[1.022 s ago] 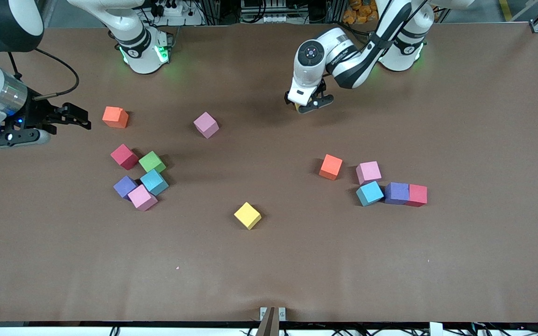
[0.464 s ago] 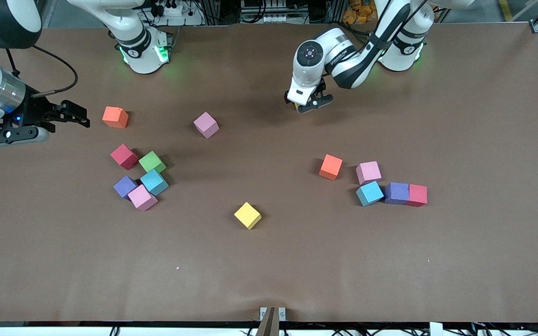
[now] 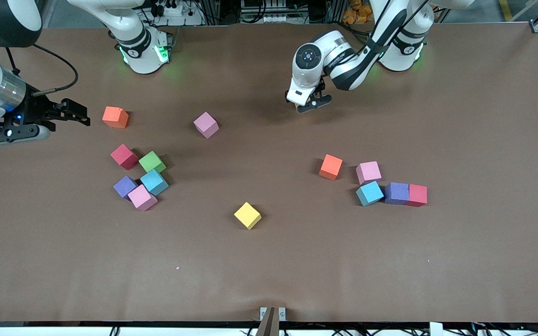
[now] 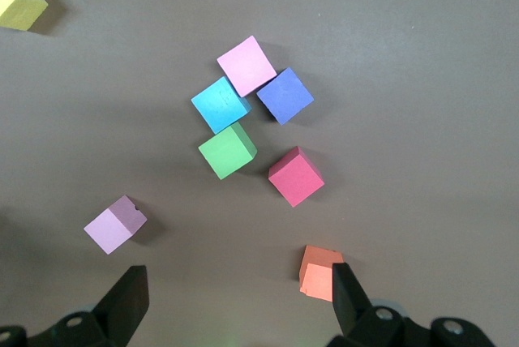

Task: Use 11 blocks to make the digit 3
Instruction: 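Grasp and lift the yellow block with the left gripper, then carry the yellow block to the table center with the left gripper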

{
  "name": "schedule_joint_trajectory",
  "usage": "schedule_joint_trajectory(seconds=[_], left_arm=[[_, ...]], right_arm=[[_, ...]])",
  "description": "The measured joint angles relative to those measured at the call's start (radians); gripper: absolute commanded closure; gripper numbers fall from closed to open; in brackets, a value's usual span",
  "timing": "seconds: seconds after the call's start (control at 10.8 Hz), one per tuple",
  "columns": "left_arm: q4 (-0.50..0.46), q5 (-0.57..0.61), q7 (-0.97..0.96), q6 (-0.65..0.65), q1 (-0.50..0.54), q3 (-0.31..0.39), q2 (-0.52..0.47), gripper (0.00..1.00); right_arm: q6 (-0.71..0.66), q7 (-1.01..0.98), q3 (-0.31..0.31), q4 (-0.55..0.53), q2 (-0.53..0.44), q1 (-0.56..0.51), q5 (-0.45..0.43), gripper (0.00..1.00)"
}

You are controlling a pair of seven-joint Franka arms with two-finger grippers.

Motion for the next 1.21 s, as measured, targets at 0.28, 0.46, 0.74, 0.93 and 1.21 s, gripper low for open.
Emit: schedule_joint_trajectory(seconds=[0.28, 0.46, 0.74, 0.93, 1.21], left_arm=[[0.011, 0.031, 0.006, 0.032, -0.02, -0.001, 0.017, 0.69], [0.05, 0.032, 0.037, 0.038, -0.042, 0.001, 0.02, 0.69], [0.183, 0.032, 0.134, -0.068, -0.102, 0.041, 0.044, 0.69], [0.27, 0.036, 0.179, -0.119, -0.157, 0.084, 0.08, 0.69], [0.328, 0.073, 0.213, -0.121, -0.225, 0.154, 0.135, 0.69]], right_arm=[[0.001, 0.0, 0.0, -0.012, 0.0, 0.0, 0.0, 0.0], [0.015, 0.0, 0.0, -0.02, 0.0, 0.0, 0.0, 0.0], [0.062, -0.005, 0.002, -0.055, 0.0, 0.001, 0.001, 0.0], [0.124, -0.016, 0.005, -0.097, 0.0, 0.008, 0.001, 0.0], [0.233, -0.019, 0.011, -0.177, 0.001, 0.014, 0.002, 0.0]])
